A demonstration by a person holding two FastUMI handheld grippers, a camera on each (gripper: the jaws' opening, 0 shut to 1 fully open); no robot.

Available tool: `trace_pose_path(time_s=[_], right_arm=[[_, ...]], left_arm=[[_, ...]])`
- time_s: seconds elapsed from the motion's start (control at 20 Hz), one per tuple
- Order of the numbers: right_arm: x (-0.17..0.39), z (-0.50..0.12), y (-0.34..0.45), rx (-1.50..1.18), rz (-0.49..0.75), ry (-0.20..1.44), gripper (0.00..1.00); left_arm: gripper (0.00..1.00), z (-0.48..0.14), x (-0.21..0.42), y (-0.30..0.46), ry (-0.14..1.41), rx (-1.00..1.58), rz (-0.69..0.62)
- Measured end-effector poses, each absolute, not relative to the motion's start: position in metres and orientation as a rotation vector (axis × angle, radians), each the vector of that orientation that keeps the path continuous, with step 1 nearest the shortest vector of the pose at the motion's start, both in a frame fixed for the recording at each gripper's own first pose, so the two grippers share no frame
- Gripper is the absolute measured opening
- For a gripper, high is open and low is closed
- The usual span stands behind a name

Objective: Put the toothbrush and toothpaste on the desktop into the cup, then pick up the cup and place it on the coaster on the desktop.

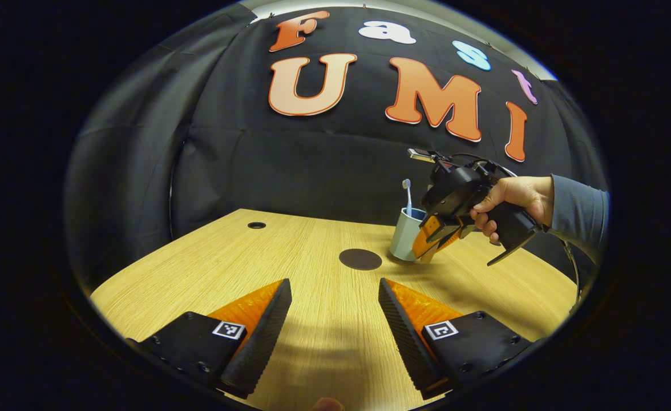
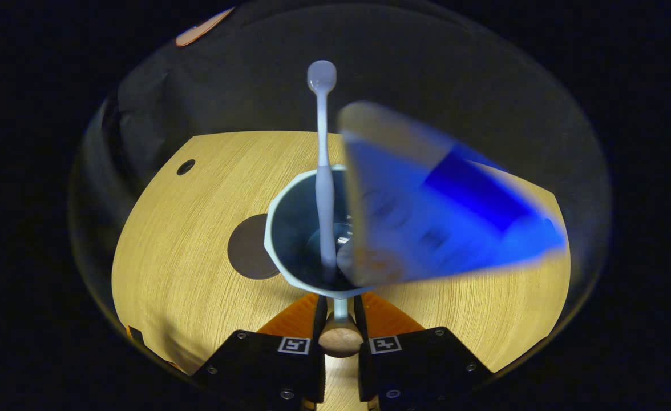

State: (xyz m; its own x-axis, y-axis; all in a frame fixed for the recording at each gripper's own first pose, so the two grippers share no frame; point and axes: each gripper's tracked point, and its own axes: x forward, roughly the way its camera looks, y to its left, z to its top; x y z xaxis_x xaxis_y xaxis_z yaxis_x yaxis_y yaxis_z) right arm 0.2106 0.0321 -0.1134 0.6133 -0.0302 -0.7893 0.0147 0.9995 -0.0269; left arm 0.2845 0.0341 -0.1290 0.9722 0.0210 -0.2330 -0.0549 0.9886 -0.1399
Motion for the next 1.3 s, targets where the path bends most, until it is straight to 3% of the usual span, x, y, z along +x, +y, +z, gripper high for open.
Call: trace_pose_path(time_s=[0.05, 0.7, 1.3], right_arm=[[0.209, -0.114, 0.033, -0.027, -0.013, 0.927, 0.18], [0.222, -0.114, 0.042, -0.085, 0.104, 0.909, 0.18], [0.215, -0.11, 0.048, -0.058, 0.134, 0.966, 0.18]], left_arm=[[0.98, -0.129, 0.282, 0.035, 0.235, -0.145, 0.04], [0.98, -0.141, 0.274, 0.055, 0.262, -0.163, 0.077], [0.99, -0.156, 0.269, 0.069, 0.282, -0.191, 0.104]])
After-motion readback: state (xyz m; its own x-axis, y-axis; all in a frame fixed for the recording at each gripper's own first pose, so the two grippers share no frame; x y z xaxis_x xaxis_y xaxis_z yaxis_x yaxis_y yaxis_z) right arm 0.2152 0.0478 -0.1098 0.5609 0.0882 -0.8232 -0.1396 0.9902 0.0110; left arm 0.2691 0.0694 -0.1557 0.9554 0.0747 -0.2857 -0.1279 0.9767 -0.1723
